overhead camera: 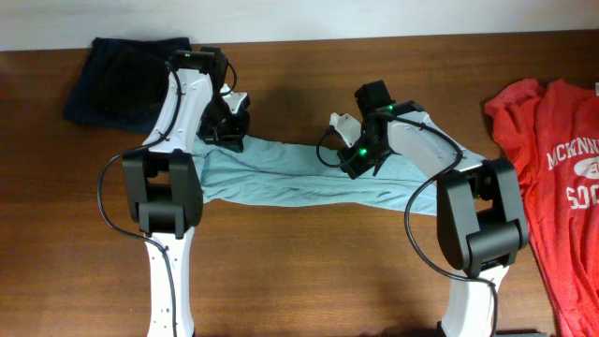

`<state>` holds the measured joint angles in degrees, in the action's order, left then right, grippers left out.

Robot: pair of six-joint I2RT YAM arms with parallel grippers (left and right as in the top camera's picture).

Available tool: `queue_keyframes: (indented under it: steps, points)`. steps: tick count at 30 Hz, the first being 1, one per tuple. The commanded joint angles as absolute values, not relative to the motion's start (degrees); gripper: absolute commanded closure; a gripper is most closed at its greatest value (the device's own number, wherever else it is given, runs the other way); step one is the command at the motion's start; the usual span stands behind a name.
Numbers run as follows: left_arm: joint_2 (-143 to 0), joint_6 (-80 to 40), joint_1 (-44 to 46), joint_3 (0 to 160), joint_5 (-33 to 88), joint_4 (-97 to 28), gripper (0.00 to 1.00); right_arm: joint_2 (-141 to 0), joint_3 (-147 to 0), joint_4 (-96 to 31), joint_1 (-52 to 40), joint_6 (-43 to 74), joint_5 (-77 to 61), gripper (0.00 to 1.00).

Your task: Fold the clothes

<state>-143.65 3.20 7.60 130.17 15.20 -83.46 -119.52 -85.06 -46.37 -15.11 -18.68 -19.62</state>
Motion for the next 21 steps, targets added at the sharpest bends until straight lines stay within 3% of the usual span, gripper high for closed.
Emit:
queue_keyframes:
  steps: [1, 11, 21]
  points:
    - [-143.8, 3.5, 7.5, 129.7, 15.4, -83.4, 0.94, -119.4, -84.1, -46.2, -15.4, -19.3, -19.7, 0.96]
    - [-143.8, 3.5, 7.5, 129.7, 15.4, -83.4, 0.93, -119.2, -80.3, -45.8, -15.3, -19.2, -18.3, 0.96]
    - [-143.8, 3.5, 7.5, 129.7, 15.2, -83.3, 0.93, -119.2, -86.8, -61.6, -15.4, -19.0, -21.3, 0.96]
